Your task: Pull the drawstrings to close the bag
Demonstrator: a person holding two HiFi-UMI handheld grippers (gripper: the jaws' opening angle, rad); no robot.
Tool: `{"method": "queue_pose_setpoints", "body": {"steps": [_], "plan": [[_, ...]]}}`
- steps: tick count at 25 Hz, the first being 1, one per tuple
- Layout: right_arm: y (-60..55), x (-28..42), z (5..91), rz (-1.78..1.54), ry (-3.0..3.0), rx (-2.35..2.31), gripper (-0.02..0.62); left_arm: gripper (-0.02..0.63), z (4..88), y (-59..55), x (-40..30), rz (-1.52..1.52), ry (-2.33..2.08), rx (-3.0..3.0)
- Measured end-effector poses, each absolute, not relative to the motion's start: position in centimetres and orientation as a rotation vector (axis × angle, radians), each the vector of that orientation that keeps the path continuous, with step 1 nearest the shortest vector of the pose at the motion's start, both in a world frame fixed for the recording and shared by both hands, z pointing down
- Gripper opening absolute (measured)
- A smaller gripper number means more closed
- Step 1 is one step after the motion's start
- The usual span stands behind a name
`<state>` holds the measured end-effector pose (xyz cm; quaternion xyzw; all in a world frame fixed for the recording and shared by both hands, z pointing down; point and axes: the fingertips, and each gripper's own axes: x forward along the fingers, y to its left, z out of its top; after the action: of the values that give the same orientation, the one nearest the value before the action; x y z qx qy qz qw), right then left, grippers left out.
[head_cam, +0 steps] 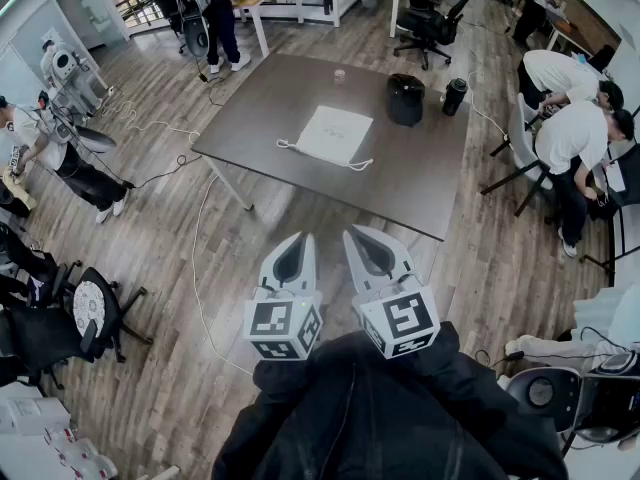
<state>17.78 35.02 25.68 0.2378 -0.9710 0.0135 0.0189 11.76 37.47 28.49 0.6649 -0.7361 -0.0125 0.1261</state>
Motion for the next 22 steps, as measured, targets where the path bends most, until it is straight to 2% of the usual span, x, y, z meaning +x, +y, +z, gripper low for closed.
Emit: {"method": "queue_pose_setpoints", "body": {"steps": [11, 22], "plan": [[36.8, 14.3, 27.5, 0.051, -2.949, 0.7, 0.021, 0.034, 30.2, 39.1, 8.3, -0.016, -2.126, 1.913], [41.0, 8.5, 32.7, 0.104, -2.867, 0.567, 0.022, 0.034, 35.6, 43.6, 2.2, -0.02, -2.111, 1.774]]}}
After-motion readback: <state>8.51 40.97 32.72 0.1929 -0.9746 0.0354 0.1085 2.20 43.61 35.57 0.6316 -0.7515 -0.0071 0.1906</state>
